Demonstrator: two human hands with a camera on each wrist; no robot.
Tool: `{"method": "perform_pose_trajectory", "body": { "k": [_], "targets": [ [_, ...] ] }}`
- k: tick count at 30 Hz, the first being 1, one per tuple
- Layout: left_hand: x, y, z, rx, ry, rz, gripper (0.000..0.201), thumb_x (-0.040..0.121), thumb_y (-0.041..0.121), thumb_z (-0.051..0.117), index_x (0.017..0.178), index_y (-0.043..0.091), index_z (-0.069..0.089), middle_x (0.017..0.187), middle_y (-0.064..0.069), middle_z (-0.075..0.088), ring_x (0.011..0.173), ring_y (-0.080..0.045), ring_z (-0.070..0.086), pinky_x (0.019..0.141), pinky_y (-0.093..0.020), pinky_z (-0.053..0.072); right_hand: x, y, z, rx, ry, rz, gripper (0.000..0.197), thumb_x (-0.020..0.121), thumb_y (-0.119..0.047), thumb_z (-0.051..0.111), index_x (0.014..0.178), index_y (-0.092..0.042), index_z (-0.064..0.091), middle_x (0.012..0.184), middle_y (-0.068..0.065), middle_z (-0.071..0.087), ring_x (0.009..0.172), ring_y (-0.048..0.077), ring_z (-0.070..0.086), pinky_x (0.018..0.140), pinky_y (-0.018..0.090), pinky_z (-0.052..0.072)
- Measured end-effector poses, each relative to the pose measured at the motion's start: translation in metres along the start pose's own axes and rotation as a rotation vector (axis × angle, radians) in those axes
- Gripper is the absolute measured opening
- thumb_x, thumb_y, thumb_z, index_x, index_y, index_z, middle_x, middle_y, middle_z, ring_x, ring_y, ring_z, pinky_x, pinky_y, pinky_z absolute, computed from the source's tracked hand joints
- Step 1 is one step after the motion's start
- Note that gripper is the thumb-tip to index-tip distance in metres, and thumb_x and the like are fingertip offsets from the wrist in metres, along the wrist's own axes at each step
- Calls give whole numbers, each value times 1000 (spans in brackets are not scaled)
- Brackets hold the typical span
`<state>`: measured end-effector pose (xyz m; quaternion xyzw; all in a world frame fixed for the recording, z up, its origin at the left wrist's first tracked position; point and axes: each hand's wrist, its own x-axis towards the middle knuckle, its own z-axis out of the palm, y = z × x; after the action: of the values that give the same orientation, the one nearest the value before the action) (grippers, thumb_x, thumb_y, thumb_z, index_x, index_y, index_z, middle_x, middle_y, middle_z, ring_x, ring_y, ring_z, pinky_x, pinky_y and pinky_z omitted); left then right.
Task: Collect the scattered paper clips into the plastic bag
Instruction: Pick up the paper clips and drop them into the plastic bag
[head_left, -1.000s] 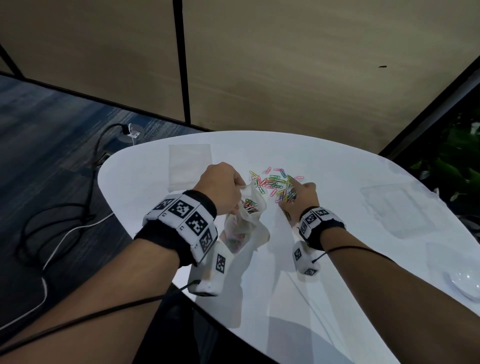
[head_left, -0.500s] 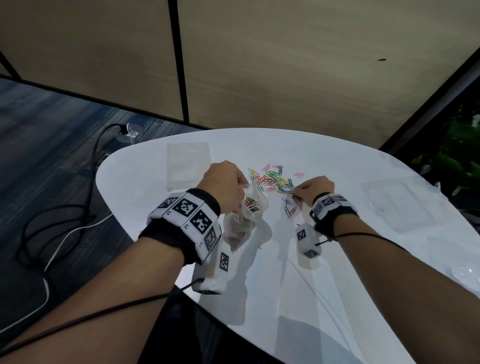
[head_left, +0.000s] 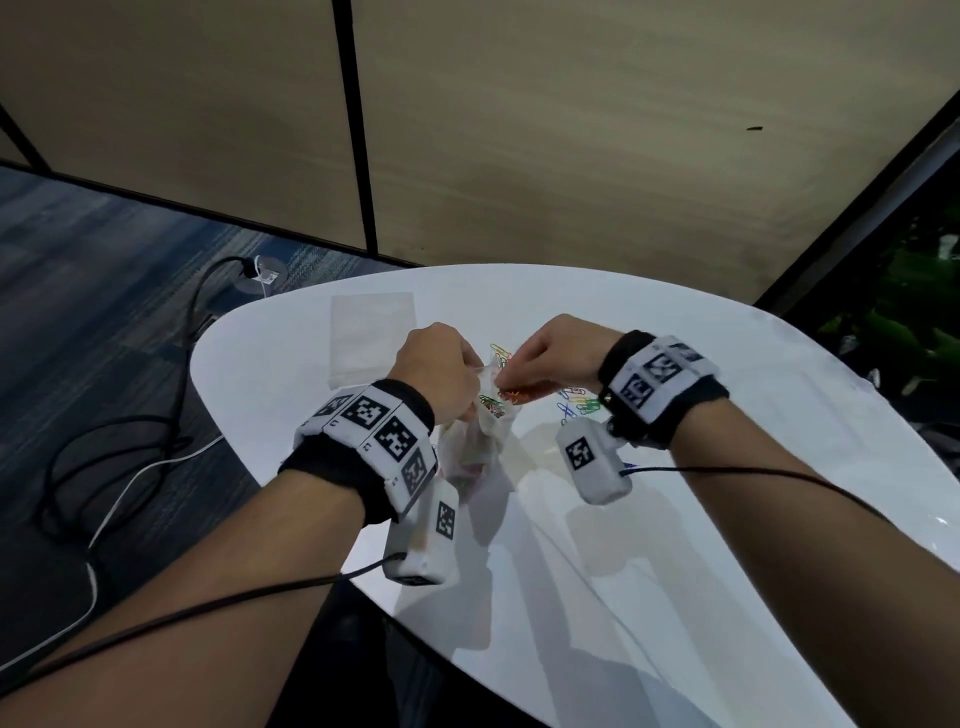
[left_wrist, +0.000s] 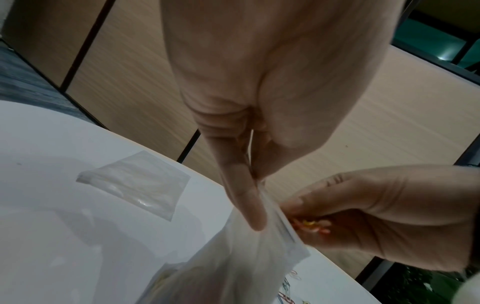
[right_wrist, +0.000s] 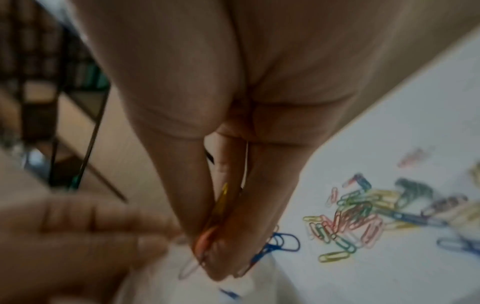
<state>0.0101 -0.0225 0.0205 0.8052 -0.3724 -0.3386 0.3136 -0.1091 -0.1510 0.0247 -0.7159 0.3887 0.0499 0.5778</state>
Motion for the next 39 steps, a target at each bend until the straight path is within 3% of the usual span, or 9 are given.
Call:
{"method": "perform_pose_trajectory", "body": {
  "k": [6, 11, 14, 18, 26, 29, 33, 35, 39],
  "targets": [
    [1, -1, -1, 7, 30, 10, 23, 93, -1, 54, 101, 2, 75, 87, -19, 76, 72, -32, 77, 77, -41, 64, 9, -5, 20, -86, -40, 17, 15, 89, -4, 63, 99, 0, 74, 95, 17, 75, 86, 26, 73, 87, 35, 58],
    [5, -6, -3, -9, 32, -10, 25, 94, -3, 51, 105, 2, 73, 83, -16, 74, 65, -29, 77, 73, -40, 65, 16, 6, -23, 103, 207, 6, 17, 92, 2, 56, 103, 2, 69, 90, 18, 73, 69, 27, 72, 61, 30, 61],
    [5, -10, -8, -3, 32, -6, 26, 95, -3, 51, 107, 3, 73, 91, -18, 73, 64, -27, 76, 70, -40, 65, 45, 51, -57, -247, 547, 190, 28, 95, -14, 54, 119, -7, 68, 111, 14, 69, 100, 29, 68, 87, 38, 57],
    [3, -12, -9, 19, 22, 30, 28, 95, -3, 49, 110, 1, 73, 94, -18, 73, 66, -28, 77, 70, -39, 65, 75, 116, -55, -580, 453, 374, 72, 88, -55, 35, 144, -11, 40, 153, 11, 37, 137, 31, 38, 111, 37, 31],
    [3, -15, -8, 23, 2, 58, 25, 97, -1, 51, 113, 2, 71, 100, -20, 72, 70, -30, 76, 72, -40, 65, 109, 101, -25, -614, 393, 114, 59, 102, -34, 35, 155, -18, 13, 163, 9, 5, 148, 31, 16, 120, 40, 19],
    [3, -17, -8, 28, 5, 69, 24, 98, 2, 51, 110, 3, 72, 96, -21, 73, 68, -29, 76, 72, -40, 65, 117, 91, -17, -771, 261, 71, 65, 98, -31, 40, 154, -29, 9, 164, 0, -1, 149, 31, 11, 117, 56, 17],
    [5, -18, -9, 31, 3, 66, 24, 98, 3, 51, 109, 3, 73, 95, -20, 73, 69, -30, 76, 71, -41, 65, 117, 92, -15, -987, 218, -12, 69, 81, -8, 57, 146, -23, 38, 155, 4, 31, 138, 32, 35, 111, 44, 35],
    [6, -19, -8, 40, 1, 69, 24, 98, 4, 51, 109, 4, 73, 94, -20, 73, 68, -30, 76, 71, -41, 65, 114, 88, -17, -1039, 292, -70, 48, 77, 1, 59, 122, -14, 63, 130, 9, 59, 118, 31, 56, 96, 33, 47],
    [6, -18, -7, 59, -18, 77, 24, 98, 4, 52, 108, 4, 73, 93, -19, 74, 66, -28, 76, 70, -41, 65, 103, 91, -26, -905, 467, -19, 23, 85, -9, 62, 97, -20, 78, 101, 7, 73, 92, 26, 68, 84, 30, 56]
  ]
}}
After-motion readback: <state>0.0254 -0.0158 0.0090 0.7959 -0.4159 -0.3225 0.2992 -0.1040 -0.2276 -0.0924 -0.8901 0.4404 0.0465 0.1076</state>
